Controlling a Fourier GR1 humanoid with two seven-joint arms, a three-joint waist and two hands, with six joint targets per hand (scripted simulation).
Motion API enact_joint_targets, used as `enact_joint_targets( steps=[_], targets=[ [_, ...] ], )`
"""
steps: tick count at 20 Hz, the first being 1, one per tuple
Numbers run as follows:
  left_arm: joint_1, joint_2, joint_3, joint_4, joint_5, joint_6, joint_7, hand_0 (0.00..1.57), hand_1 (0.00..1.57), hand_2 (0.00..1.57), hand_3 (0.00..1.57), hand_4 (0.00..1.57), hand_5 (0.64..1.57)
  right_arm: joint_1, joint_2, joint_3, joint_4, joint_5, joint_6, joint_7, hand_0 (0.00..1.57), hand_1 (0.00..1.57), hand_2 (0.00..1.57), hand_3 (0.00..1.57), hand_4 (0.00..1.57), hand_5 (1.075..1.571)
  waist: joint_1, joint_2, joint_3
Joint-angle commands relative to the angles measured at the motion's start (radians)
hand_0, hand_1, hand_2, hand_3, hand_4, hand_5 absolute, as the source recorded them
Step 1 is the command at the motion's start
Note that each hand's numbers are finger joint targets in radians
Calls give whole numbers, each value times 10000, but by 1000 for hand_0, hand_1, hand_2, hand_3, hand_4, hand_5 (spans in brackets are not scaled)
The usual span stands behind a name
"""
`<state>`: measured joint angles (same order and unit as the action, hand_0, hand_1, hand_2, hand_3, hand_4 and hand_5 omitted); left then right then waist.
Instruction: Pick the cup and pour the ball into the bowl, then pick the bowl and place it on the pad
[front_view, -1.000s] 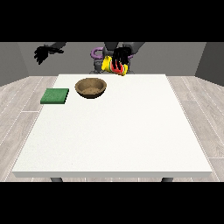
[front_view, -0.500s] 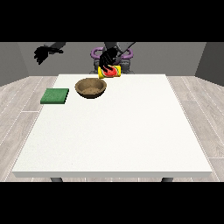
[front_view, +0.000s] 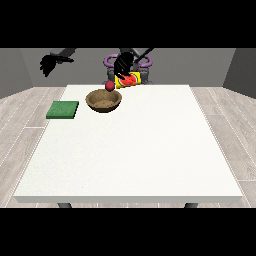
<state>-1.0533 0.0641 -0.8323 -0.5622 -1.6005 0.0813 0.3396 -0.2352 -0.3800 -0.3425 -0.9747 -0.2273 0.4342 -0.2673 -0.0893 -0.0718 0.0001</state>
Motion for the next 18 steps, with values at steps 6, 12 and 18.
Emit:
enact_joint_targets(
  steps=[6,12,18],
  targets=[
    [1751,15,4847,-1886,4706,3038,727,1236,1236,1543,1425,1513,1196,723,165,-209,-113,-153,-317,277,0,0,0,0,225,1565,837,-215,-119],
    [3720,-625,6849,-3595,9126,4648,-518,0,0,0,0,419,1561,379,909,181,-543,-39,-631,64,0,0,0,0,354,1567,593,1029,-267],
    [5334,-637,7141,-5409,13271,3627,-3719,0,0,0,0,0,1563,143,1919,724,-1090,540,-1898,127,0,0,0,0,252,1571,908,1347,-112]
  ],
)
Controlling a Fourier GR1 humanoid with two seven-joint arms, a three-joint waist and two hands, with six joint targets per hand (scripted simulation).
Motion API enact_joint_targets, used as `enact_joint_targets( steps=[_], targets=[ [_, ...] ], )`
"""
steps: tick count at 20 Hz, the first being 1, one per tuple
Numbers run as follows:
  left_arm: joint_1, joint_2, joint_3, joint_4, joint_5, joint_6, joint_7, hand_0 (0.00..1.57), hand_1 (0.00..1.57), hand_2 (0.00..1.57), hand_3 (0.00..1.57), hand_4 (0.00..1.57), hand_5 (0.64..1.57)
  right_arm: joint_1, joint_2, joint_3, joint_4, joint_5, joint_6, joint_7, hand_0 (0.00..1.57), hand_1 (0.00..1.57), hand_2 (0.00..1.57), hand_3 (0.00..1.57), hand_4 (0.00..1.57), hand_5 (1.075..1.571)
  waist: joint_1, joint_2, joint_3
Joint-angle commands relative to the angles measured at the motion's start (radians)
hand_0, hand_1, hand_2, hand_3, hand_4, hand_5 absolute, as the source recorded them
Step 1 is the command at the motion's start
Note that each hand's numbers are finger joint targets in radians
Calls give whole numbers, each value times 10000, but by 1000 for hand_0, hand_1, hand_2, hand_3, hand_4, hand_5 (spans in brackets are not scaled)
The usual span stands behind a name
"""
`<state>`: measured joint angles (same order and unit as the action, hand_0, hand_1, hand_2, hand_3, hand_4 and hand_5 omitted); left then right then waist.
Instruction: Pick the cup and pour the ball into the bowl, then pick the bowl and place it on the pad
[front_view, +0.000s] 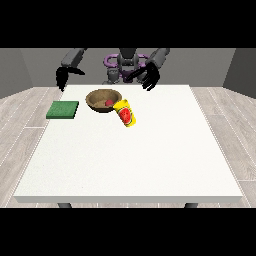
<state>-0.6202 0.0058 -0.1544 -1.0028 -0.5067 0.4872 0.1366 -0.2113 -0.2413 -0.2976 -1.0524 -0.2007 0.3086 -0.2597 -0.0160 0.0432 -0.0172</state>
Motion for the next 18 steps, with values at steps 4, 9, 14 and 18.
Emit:
enact_joint_targets(
  steps=[4,9,14,18],
  targets=[
    [1936,-56,601,-1282,3569,-1748,-3720,0,0,0,0,0,1565,-448,1370,359,-426,438,-1824,187,0,0,0,0,295,1570,929,703,135],
    [2168,572,1148,-1305,4019,-3130,-4209,0,0,0,0,0,1563,-721,1576,396,314,603,-2335,-161,0,0,0,0,327,1570,917,612,171],
    [1835,688,1249,-1959,3965,-3320,-3559,0,0,0,0,0,1565,-1552,1304,83,2253,549,-2357,-1386,0,0,0,0,259,1567,1071,905,177],
    [2660,1119,1457,-2201,4024,-3803,-3614,0,0,0,0,0,1566,-1253,1217,242,2952,537,-2084,-1856,0,0,0,0,189,1563,937,445,176]
  ],
)
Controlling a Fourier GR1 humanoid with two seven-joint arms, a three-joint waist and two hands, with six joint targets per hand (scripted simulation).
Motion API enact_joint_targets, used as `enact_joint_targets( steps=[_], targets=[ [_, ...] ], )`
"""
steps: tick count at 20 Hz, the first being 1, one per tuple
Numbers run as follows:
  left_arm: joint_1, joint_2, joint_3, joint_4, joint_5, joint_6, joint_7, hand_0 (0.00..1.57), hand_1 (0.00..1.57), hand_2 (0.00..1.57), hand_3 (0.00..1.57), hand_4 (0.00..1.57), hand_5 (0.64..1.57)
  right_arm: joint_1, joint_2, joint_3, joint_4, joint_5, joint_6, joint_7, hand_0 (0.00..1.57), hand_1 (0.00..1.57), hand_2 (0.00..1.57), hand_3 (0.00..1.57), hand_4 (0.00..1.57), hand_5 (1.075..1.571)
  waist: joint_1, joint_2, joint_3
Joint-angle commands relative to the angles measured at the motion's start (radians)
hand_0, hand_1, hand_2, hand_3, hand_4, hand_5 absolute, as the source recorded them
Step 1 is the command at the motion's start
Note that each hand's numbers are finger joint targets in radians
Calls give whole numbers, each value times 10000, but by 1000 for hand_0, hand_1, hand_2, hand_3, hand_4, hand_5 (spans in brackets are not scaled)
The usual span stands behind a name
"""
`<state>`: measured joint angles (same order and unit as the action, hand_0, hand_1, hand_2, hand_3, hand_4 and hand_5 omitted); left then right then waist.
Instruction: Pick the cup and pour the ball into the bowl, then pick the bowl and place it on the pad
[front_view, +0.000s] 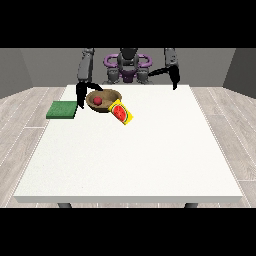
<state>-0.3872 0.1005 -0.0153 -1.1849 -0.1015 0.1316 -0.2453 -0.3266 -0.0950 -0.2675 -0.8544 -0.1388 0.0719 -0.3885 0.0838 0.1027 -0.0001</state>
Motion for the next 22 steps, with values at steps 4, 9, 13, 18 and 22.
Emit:
enact_joint_targets(
  steps=[4,9,13,18,22],
  targets=[
    [103,616,531,-234,264,-763,-179,0,0,0,0,0,1566,-512,82,66,1540,5,12,-1221,0,0,0,0,116,1563,-7,405,5],
    [316,243,228,-1142,-45,-441,619,0,0,0,0,0,1565,-803,90,128,2693,76,-148,-1740,0,0,0,0,64,1562,142,78,6],
    [59,557,455,-1098,358,-952,35,0,0,0,0,0,1569,-439,-211,-691,3102,-376,-1178,-320,785,785,391,0,437,1533,383,769,10],
    [-139,254,151,-1158,345,-1028,106,0,0,0,0,568,1549,47,-644,622,2978,2004,-4079,-285,1571,1571,1571,1570,920,1536,1106,858,-45],
    [-46,331,401,-705,428,-999,39,0,0,0,0,762,1507,158,-659,1132,2575,2695,-4965,565,1571,1571,1571,1397,916,1565,880,505,-52]
  ],
)
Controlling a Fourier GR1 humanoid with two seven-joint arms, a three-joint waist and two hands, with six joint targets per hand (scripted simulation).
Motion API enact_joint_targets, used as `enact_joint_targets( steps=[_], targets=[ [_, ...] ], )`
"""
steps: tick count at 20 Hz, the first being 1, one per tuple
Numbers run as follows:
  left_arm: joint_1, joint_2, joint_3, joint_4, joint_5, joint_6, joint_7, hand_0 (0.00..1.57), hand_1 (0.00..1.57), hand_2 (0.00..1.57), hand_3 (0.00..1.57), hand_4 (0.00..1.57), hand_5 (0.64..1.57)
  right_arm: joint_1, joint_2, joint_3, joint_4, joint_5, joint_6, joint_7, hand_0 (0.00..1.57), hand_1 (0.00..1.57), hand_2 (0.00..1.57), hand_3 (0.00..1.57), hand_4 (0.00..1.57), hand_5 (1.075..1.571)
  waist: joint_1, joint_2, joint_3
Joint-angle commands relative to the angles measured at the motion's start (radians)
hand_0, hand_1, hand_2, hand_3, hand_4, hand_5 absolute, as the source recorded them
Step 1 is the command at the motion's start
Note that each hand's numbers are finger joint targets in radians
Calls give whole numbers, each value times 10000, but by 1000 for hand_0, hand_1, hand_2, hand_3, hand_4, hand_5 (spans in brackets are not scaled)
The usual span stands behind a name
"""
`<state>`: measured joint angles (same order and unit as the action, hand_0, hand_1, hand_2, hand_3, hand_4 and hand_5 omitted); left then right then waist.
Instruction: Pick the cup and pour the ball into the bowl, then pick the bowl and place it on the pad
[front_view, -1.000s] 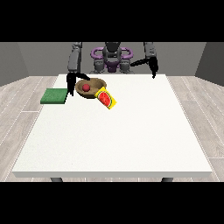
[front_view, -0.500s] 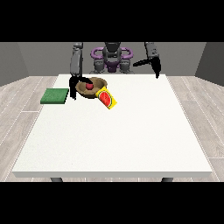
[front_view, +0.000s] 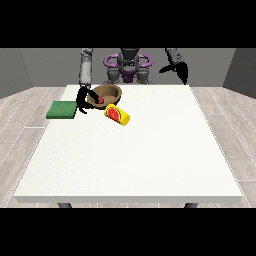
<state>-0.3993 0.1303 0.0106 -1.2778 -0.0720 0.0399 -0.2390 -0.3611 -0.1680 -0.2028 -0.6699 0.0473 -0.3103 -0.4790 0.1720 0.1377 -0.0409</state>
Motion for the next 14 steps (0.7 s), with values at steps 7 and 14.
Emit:
enact_joint_targets(
  steps=[7,14],
  targets=[
    [1118,464,830,1340,500,-397,-256,0,0,0,0,978,1422,-737,-89,1434,-279,1517,-1150,5757,1571,1571,1571,973,823,1561,-875,-2174,382],
    [1457,856,1543,2254,530,-63,-431,0,0,0,0,1003,1407,-1217,-806,1767,-2121,1321,778,7957,1571,1571,1571,744,808,1567,-2529,-2749,403]
  ],
)
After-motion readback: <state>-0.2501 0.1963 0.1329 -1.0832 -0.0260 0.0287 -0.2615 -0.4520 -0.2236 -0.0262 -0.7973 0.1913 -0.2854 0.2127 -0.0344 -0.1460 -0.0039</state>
